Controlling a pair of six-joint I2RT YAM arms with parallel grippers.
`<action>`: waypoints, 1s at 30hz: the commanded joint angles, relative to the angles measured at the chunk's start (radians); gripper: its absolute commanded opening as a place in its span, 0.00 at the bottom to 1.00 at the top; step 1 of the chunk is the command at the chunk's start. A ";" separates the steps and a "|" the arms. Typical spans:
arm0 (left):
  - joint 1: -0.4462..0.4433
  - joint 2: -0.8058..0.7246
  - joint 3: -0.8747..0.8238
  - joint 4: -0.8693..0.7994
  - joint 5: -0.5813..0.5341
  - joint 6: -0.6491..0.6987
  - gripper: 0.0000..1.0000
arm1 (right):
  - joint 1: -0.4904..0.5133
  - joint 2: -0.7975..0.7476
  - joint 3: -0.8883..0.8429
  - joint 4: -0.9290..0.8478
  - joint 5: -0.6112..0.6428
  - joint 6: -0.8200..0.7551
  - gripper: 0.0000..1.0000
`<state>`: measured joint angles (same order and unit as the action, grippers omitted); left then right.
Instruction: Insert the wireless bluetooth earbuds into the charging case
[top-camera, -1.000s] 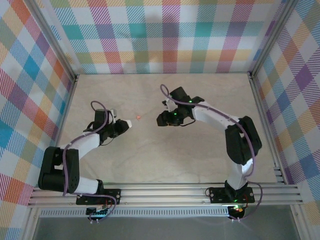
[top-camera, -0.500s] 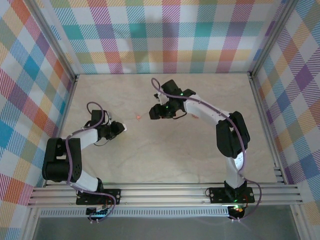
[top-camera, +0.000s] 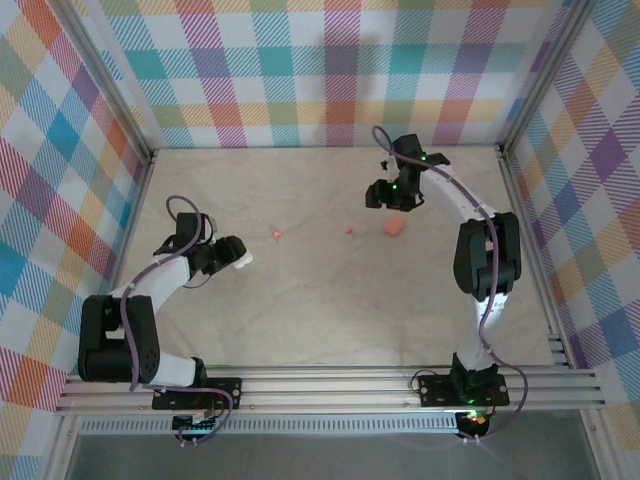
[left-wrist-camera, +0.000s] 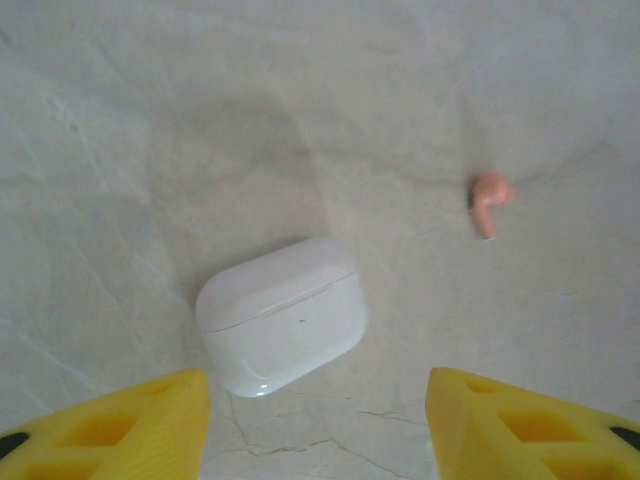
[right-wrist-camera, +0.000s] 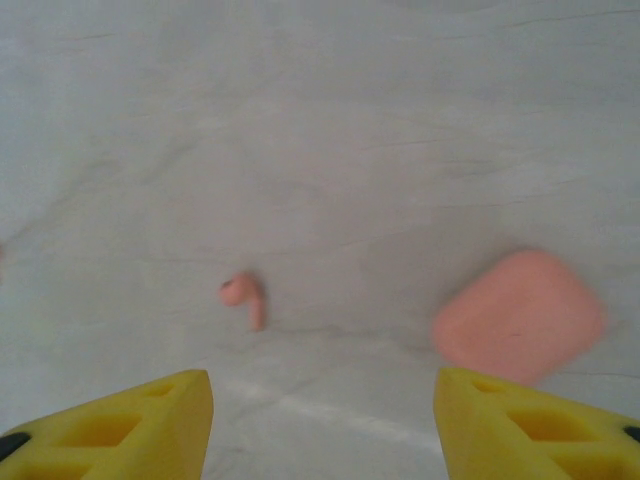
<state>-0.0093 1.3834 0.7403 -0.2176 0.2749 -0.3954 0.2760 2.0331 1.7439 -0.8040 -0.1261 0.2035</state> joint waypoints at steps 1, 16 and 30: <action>-0.001 -0.046 0.031 -0.027 0.029 0.025 0.58 | -0.001 0.078 0.079 -0.115 0.083 -0.079 0.62; -0.343 0.122 0.182 0.114 0.061 0.006 0.58 | -0.009 0.329 0.354 -0.272 0.246 -0.158 0.64; -0.398 0.178 0.167 0.139 0.081 0.005 0.58 | -0.017 0.372 0.340 -0.307 0.171 -0.216 0.65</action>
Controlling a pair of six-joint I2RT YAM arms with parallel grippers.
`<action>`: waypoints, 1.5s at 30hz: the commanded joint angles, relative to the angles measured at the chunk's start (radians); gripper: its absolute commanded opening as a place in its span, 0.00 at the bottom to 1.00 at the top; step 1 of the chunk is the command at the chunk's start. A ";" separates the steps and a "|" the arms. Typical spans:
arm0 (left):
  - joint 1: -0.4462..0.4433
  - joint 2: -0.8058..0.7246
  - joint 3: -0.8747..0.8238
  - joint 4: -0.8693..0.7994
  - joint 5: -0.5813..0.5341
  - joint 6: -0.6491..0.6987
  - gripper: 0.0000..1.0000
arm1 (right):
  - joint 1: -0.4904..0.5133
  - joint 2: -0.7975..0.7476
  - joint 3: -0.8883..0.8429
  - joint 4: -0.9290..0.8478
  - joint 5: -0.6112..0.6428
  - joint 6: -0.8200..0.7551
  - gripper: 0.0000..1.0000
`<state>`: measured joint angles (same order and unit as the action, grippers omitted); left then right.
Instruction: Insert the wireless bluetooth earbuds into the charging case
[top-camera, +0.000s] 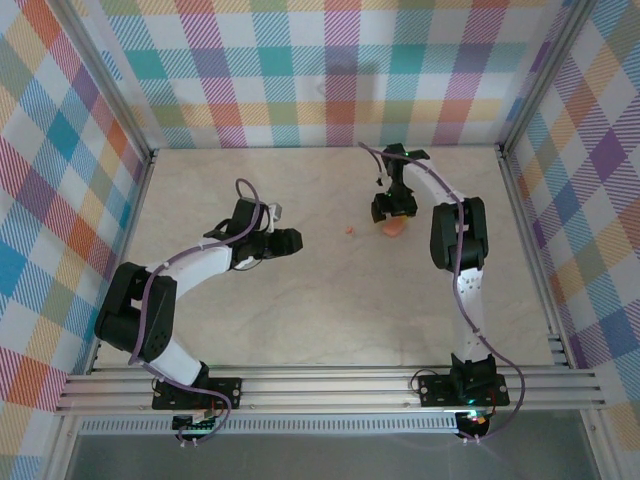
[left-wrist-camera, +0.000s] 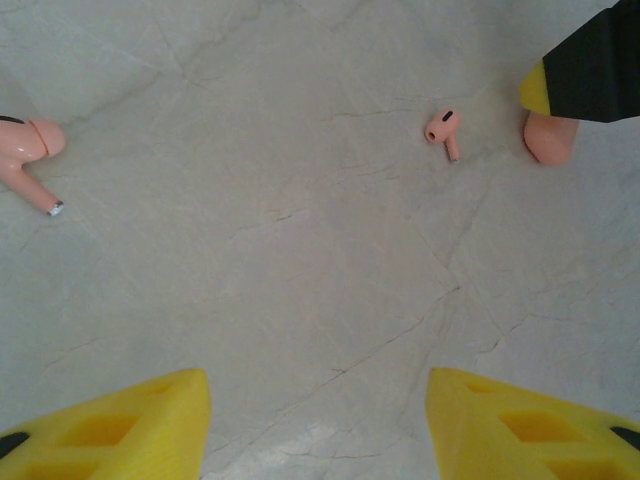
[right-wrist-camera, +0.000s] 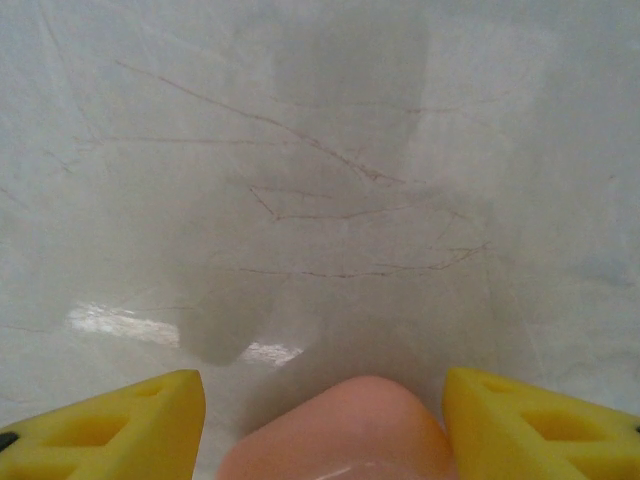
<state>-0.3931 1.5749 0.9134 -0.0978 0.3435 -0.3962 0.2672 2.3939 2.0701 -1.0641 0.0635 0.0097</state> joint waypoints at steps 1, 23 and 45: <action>-0.017 -0.013 -0.005 0.018 0.009 0.005 0.58 | -0.008 0.007 0.008 -0.048 -0.025 -0.021 0.65; -0.056 -0.044 -0.005 -0.064 -0.054 -0.016 0.57 | -0.007 -0.196 -0.365 0.111 -0.194 0.009 0.71; -0.062 -0.172 -0.069 -0.103 -0.130 -0.020 0.57 | 0.074 -0.136 -0.288 0.010 0.021 0.030 0.64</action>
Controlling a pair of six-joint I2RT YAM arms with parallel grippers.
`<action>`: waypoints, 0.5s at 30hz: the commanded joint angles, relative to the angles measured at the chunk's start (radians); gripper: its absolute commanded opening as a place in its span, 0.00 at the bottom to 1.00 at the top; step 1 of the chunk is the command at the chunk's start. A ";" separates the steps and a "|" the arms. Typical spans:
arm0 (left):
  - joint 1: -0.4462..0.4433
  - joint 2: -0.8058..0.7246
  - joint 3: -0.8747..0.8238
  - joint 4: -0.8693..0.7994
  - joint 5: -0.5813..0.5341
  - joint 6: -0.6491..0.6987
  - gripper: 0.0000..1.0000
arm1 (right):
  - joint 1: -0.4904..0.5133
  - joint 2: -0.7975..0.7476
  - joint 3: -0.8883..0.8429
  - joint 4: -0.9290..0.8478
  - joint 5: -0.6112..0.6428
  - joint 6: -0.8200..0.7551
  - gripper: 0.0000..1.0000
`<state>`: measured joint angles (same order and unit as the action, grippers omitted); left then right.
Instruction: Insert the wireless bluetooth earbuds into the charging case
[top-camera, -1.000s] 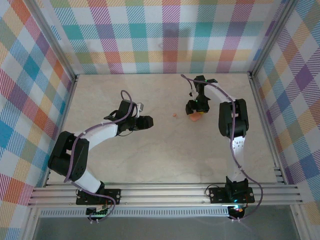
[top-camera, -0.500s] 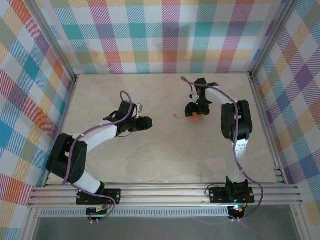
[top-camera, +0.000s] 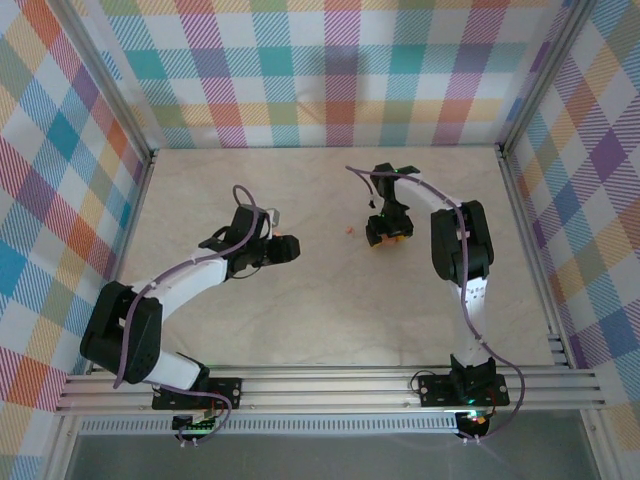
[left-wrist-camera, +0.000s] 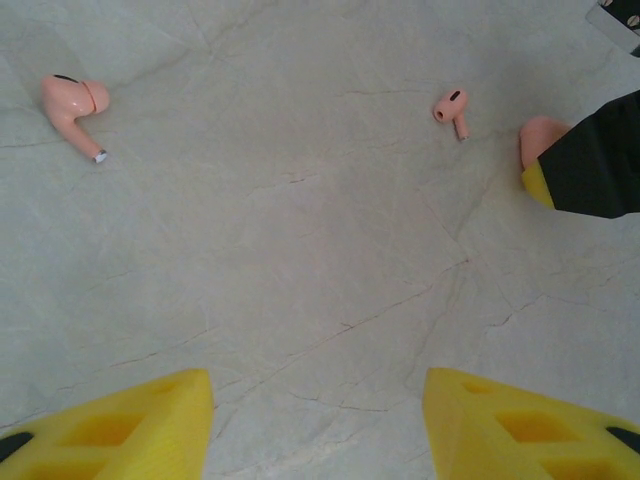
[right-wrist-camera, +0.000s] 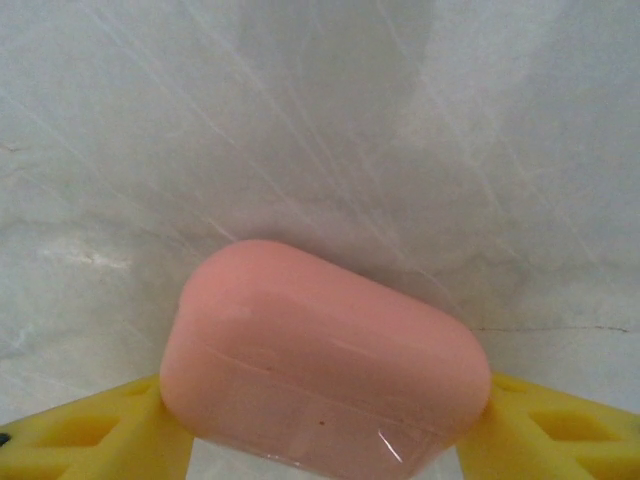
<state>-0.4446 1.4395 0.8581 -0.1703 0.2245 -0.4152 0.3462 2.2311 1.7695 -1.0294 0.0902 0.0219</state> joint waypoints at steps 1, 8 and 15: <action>-0.011 -0.047 -0.018 -0.030 -0.011 -0.001 0.57 | -0.005 0.027 0.013 -0.021 -0.015 0.022 0.64; -0.012 -0.128 -0.063 -0.025 -0.016 -0.004 0.57 | -0.004 0.055 0.058 -0.047 -0.027 0.078 0.72; -0.013 -0.225 -0.118 -0.017 -0.040 -0.006 0.57 | -0.011 0.092 0.157 -0.096 -0.050 0.146 0.73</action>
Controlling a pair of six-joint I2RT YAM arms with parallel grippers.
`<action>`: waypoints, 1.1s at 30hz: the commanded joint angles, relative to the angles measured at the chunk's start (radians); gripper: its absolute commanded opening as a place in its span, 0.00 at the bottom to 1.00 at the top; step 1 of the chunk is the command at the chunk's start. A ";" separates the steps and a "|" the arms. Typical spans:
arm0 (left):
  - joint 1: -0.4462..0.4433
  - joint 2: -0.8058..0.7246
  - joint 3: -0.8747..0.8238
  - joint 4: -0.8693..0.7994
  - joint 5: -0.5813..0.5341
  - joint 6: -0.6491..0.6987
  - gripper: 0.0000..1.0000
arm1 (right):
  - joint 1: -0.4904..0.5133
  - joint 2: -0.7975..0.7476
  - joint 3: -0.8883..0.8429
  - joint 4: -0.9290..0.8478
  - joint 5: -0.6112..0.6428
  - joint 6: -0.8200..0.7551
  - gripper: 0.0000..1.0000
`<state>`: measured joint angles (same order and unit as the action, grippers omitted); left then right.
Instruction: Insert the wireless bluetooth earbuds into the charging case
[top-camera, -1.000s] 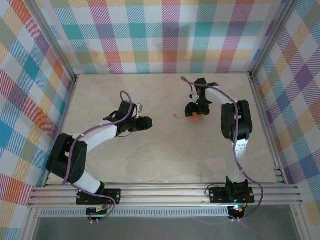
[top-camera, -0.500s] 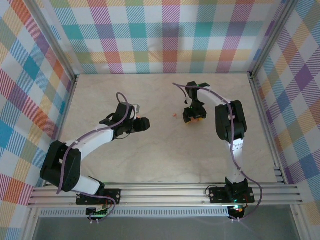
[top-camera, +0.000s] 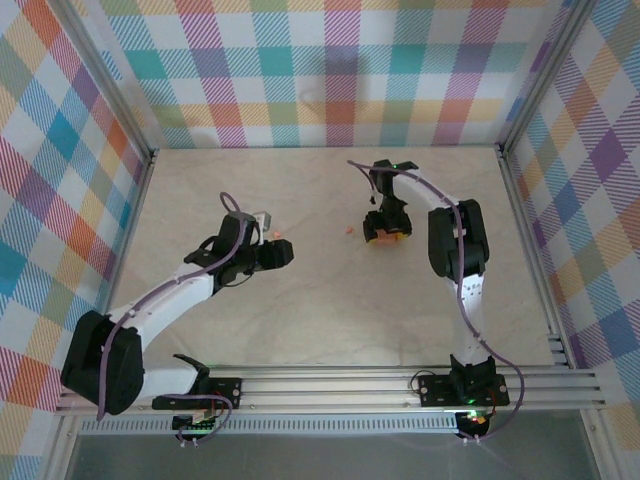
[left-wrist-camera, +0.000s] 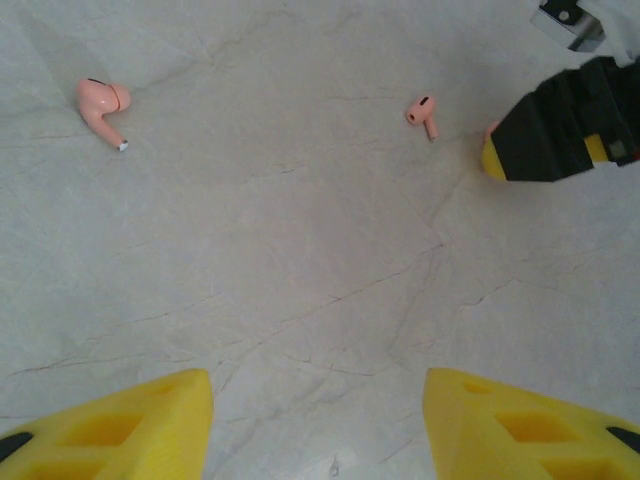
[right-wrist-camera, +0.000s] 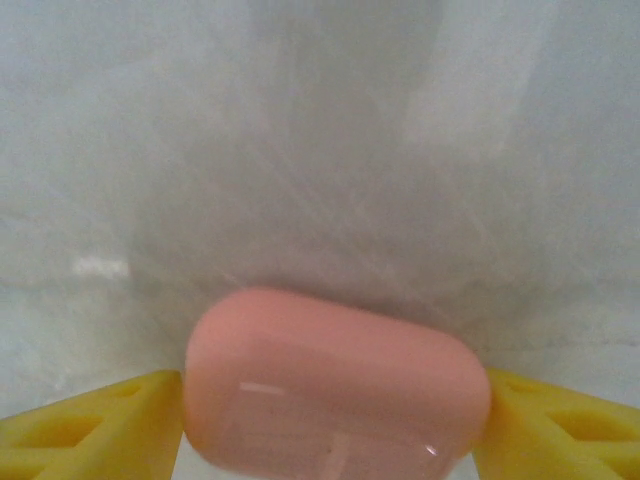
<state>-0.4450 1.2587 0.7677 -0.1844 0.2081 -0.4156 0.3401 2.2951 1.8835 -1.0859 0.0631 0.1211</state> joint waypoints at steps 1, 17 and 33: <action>-0.012 -0.051 -0.034 0.002 -0.030 -0.003 0.57 | -0.006 0.028 0.045 -0.039 -0.020 0.052 0.73; -0.012 -0.066 -0.004 0.013 0.020 0.060 0.58 | -0.003 -0.001 -0.050 -0.020 -0.008 0.057 0.48; -0.268 -0.248 -0.120 0.443 0.019 0.360 0.58 | 0.139 -0.560 -0.358 0.227 -0.260 0.165 0.42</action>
<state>-0.6601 1.0538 0.6483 0.1299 0.3012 -0.1841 0.4152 1.8168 1.5375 -0.9340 -0.1265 0.2520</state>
